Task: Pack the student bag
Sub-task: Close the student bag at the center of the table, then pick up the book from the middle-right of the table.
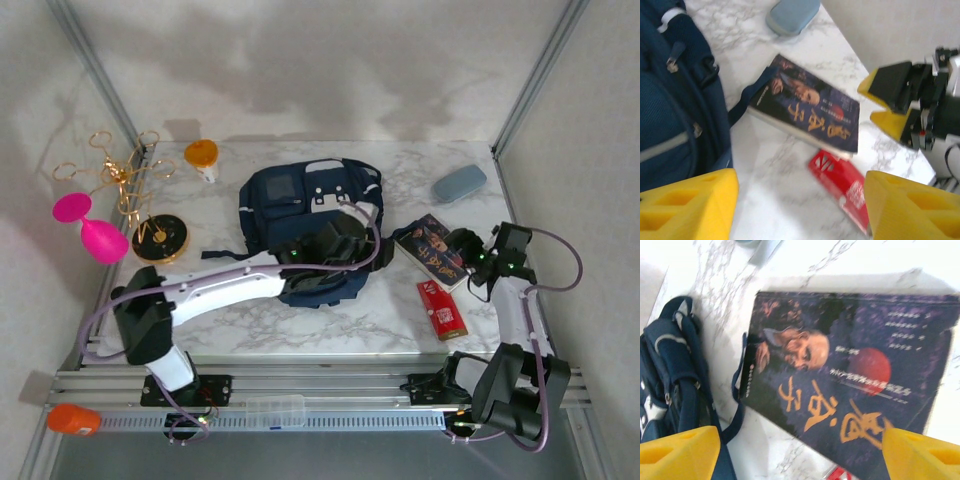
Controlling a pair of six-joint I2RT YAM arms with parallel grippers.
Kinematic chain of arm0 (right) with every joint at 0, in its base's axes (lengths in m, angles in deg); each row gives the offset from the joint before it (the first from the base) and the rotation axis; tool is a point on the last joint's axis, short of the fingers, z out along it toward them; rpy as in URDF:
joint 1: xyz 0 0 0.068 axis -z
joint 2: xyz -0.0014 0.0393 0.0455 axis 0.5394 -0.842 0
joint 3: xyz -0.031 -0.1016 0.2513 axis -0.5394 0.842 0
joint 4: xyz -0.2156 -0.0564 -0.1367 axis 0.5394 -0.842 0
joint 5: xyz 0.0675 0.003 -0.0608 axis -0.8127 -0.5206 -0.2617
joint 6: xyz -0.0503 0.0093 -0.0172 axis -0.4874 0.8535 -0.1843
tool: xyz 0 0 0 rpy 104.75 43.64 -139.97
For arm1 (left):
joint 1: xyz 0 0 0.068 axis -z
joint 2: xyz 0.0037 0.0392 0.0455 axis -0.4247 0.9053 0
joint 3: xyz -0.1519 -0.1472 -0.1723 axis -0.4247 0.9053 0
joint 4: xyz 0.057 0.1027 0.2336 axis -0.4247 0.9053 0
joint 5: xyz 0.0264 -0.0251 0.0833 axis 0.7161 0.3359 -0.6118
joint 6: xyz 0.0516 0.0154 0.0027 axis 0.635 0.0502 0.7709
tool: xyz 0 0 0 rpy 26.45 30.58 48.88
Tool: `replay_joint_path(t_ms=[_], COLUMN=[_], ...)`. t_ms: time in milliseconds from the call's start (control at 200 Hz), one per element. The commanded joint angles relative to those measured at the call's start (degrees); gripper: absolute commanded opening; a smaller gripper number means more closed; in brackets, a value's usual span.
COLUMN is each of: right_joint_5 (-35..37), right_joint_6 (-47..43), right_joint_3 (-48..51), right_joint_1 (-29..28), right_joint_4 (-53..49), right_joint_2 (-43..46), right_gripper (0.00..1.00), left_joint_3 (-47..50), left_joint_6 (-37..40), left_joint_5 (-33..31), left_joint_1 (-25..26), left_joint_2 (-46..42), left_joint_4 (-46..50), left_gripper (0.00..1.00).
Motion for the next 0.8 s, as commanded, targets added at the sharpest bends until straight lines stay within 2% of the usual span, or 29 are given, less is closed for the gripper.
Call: replay_joint_path(t_ms=[0, 125, 235, 325, 446, 596, 796], right_joint_5=[1.3, 1.7, 1.8, -0.8, -5.1, -7.2, -10.4], right_joint_6=[-1.0, -1.7, -2.2, -2.2, -2.1, -2.5, -3.0], right_joint_3=[0.4, 1.5, 2.9, 5.2, 6.5, 7.9, 8.1], right_joint_1=[3.6, 7.9, 8.7, 8.9, 8.8, 8.8, 8.1], right_joint_4=[0.5, 0.9, 0.7, 3.6, 6.9, 9.8, 11.9], right_joint_2=[-0.8, -0.9, -2.5, -4.3, -7.7, -10.9, -13.6], right_gripper=[0.89, 0.94, 0.97, 0.97, 0.91, 0.82, 0.69], left_joint_3=[-5.8, -14.4, -22.0, -28.0, -35.1, -42.1, -43.7], left_joint_6=[-2.8, -4.3, -4.8, -4.8, -5.9, -8.4, -11.4], left_joint_5=[-2.8, -2.7, -0.6, 0.7, 3.7, 4.7, 5.8], left_joint_1=[-0.2, -0.9, -1.3, -1.3, -1.7, -2.0, -3.1], left_joint_2=[7.5, 17.1, 25.1, 31.0, 38.4, 44.8, 48.7], left_joint_4=[0.0, 2.4, 4.0, 4.9, 5.7, 7.3, 7.2], left_gripper=[0.7, 0.71, 0.72, 0.72, 0.69, 0.59, 0.44])
